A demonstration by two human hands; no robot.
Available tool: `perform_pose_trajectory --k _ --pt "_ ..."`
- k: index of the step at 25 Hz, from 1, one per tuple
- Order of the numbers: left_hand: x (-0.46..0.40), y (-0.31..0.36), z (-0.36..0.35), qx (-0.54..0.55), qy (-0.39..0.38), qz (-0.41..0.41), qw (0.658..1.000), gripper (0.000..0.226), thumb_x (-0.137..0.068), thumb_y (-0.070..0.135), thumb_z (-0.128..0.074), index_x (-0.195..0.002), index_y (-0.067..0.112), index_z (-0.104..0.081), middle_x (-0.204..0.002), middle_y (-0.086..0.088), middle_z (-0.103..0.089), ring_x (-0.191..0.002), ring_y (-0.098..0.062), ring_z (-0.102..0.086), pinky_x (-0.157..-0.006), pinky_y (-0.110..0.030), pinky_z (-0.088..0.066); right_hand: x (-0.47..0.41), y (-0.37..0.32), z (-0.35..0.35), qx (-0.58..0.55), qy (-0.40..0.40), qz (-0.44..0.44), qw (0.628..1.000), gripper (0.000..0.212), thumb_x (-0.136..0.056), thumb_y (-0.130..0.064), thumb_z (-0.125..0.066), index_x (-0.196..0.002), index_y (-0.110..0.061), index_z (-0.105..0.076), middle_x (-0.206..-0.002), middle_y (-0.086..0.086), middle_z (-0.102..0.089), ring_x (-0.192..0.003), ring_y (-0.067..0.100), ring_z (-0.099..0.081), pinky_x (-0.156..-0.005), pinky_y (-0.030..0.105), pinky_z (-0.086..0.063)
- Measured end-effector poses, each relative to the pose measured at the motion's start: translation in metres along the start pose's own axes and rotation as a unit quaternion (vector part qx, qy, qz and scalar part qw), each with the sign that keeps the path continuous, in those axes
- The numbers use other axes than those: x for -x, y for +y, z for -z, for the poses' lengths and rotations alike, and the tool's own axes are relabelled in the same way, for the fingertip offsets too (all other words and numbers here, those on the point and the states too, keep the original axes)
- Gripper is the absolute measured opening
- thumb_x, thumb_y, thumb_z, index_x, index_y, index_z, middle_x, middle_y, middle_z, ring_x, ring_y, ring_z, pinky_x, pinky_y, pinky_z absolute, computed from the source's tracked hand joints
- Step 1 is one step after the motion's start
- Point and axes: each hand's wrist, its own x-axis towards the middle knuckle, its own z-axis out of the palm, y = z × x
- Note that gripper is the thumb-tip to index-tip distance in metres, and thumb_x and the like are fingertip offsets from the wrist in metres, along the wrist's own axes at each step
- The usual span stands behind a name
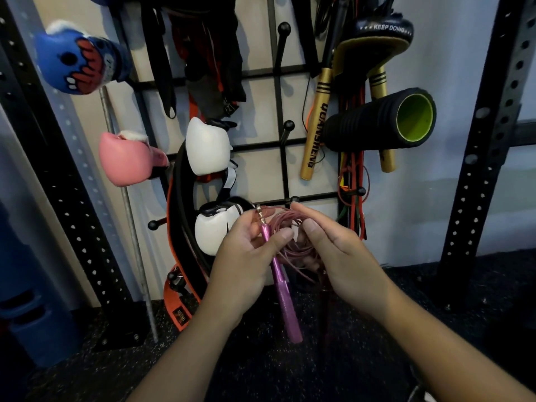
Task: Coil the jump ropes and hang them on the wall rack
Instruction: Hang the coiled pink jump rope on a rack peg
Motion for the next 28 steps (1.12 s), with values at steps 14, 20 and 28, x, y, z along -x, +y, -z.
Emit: perform_pose_trajectory --k 14,20,28 --pt "-0.263 -0.032 -0.033 -0.095 0.041 -0.132 0.986 0.028 -0.089 0.021 -0.077 -0.116 0.018 -0.073 -0.102 0.001 -0.079 -0.090 -0.016 -0.077 -0.089 -0.043 -0.060 -0.236 0.044 0.072 0.060 0.086 0.059 0.993 0.036 -0.111 -0.026 -0.039 -0.141 -0.025 -0.058 -0.089 0.005 -0.068 -0.061 0.007 -0.058 -0.054 0.017 -0.045" --pt "-0.366 -0.058 -0.037 -0.169 0.105 -0.181 0.963 0.016 -0.092 0.020 -0.073 -0.107 0.020 -0.073 -0.094 0.009 -0.075 -0.083 -0.005 -0.072 -0.080 -0.025 -0.060 -0.344 0.079 0.078 0.066 0.099 0.075 0.990 0.037 -0.111 -0.020 -0.038 -0.140 -0.016 -0.060 -0.117 0.006 -0.074 -0.089 0.009 -0.071 -0.077 0.022 -0.055" --pt "-0.437 -0.065 -0.047 -0.324 0.158 -0.231 0.904 0.008 -0.092 0.020 -0.068 -0.093 0.015 -0.076 -0.083 0.002 -0.072 -0.076 -0.012 -0.064 -0.058 -0.008 -0.043 -0.407 0.102 0.091 0.076 0.091 0.092 0.989 0.035 -0.106 -0.028 -0.053 -0.139 -0.015 -0.058 -0.122 0.003 -0.071 -0.108 0.010 -0.070 -0.093 0.023 -0.057"
